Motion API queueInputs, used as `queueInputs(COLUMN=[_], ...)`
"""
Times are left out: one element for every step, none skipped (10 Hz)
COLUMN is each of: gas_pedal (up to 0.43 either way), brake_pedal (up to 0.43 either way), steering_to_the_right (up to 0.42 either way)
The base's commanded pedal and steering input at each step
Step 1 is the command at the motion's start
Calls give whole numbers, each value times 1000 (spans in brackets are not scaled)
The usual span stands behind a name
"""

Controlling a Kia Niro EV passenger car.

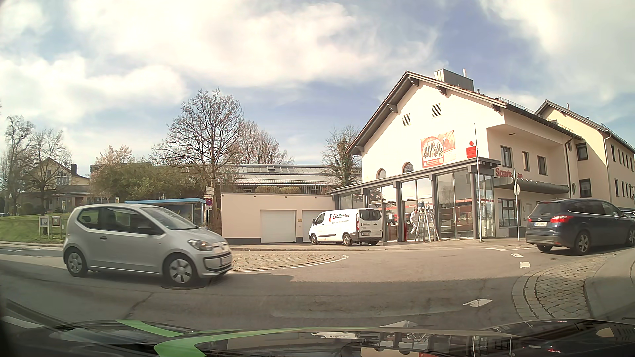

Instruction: Follow the waypoints while adhering to traffic rules and regulations

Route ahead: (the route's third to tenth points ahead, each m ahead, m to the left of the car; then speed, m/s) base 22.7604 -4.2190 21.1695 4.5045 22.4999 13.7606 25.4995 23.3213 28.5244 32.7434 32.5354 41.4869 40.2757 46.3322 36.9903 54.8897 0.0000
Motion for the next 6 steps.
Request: queueInputs(gas_pedal=[0,0,0,0,0,0], brake_pedal=[396,396,396,396,396,396], steering_to_the_right=[104,104,104,104,104,104])
